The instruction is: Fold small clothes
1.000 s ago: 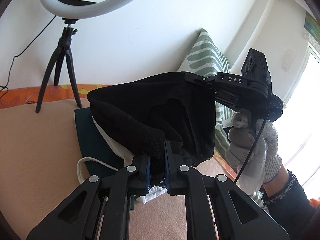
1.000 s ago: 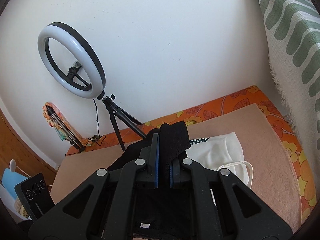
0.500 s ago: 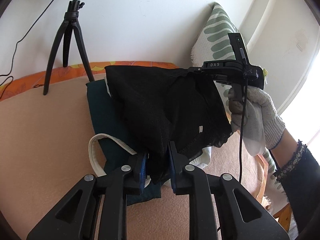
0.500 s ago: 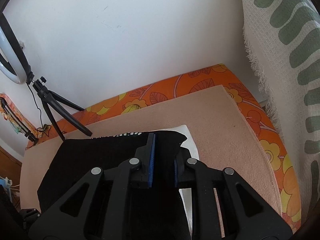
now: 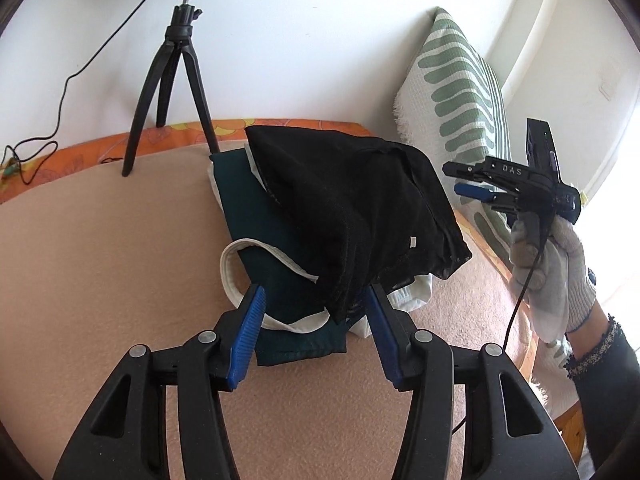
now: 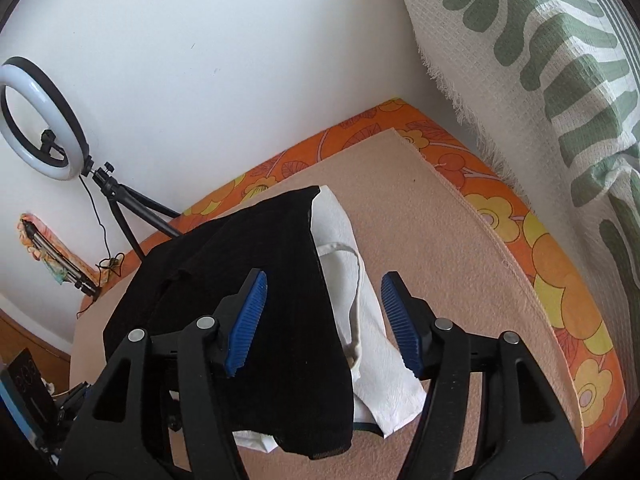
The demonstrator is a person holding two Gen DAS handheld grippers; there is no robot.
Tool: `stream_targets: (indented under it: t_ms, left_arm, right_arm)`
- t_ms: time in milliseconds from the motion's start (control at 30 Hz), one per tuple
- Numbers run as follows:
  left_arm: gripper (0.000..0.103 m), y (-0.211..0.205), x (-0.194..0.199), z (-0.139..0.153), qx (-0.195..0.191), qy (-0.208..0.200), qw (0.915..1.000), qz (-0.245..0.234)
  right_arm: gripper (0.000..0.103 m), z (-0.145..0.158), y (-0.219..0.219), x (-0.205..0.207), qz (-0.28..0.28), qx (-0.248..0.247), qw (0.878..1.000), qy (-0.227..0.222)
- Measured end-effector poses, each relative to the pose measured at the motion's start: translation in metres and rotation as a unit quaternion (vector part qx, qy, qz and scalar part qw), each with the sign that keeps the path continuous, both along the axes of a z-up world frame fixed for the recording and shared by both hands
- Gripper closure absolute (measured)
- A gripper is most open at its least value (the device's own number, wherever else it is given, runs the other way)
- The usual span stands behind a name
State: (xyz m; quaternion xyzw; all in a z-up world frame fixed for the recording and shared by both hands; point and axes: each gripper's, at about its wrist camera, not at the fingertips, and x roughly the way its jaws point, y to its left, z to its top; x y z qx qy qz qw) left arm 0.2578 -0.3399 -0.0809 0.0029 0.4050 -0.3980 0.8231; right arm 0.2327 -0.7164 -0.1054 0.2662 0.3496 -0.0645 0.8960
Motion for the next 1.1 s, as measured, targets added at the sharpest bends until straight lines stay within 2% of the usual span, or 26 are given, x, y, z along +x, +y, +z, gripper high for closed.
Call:
stream_targets:
  t_ms: [233,400,433,467,533,633,733,833,900,933,1000,1033,1067,1100]
  left_arm:
    - [0.052,-0.001,0.007,0.017,-0.02,-0.016,0.9996,0.012]
    - [0.052,-0.008,0.026,0.025,-0.022,-0.021,0.9994,0.016]
    - [0.052,-0.011,0.03,0.025,-0.021,-0.021,0.9994,0.015]
    - [0.052,-0.014,0.032,0.025,-0.017,-0.023,0.9995,0.016]
    - [0.052,-0.022,0.035,0.023,-0.01,-0.028,0.9995,0.011]
    - [0.052,-0.036,0.035,0.016,0.01,-0.032,0.9994,-0.001]
    - [0.052,-0.048,0.037,0.002,0.044,-0.031,0.9985,-0.004]
    - [0.052,-0.052,0.036,-0.013,0.061,-0.024,0.9978,-0.008]
    - [0.052,-0.052,0.033,-0.016,0.07,-0.032,0.997,-0.007]
    - [0.052,-0.05,0.031,-0.015,0.071,-0.034,0.9969,-0.006]
    - [0.052,-0.046,0.03,-0.011,0.072,-0.037,0.9968,-0.002]
    - [0.052,-0.044,0.028,-0.009,0.075,-0.042,0.9963,0.001]
    - [0.052,-0.041,0.027,-0.007,0.08,-0.049,0.9956,0.006]
    - [0.052,-0.039,0.027,-0.006,0.086,-0.05,0.995,0.01]
  right_arm:
    - [0.04,-0.033,0.019,-0.037,0.026,0.065,0.997,0.019]
    - [0.041,-0.043,0.032,-0.038,0.044,0.073,0.996,0.041]
    - [0.051,-0.045,0.032,-0.037,0.047,0.08,0.995,0.042]
    - [0.072,-0.048,0.032,-0.036,0.05,0.087,0.994,0.045]
    - [0.091,-0.048,0.032,-0.035,0.043,0.086,0.994,0.051]
    - [0.095,-0.038,0.031,-0.037,0.04,0.056,0.996,0.05]
    - [0.095,-0.032,0.021,-0.042,0.018,0.01,0.997,0.07]
    - [0.095,-0.037,0.012,-0.043,0.014,0.006,0.996,0.089]
    - [0.094,-0.037,0.011,-0.046,0.018,0.021,0.996,0.083]
    - [0.09,-0.035,0.012,-0.049,0.021,0.025,0.996,0.078]
    - [0.073,-0.031,0.018,-0.053,0.022,0.015,0.997,0.074]
    - [0.057,-0.027,0.021,-0.056,0.018,0.004,0.997,0.071]
    - [0.049,-0.023,0.025,-0.06,0.016,-0.005,0.998,0.065]
    - [0.049,-0.02,0.029,-0.063,0.018,-0.009,0.998,0.059]
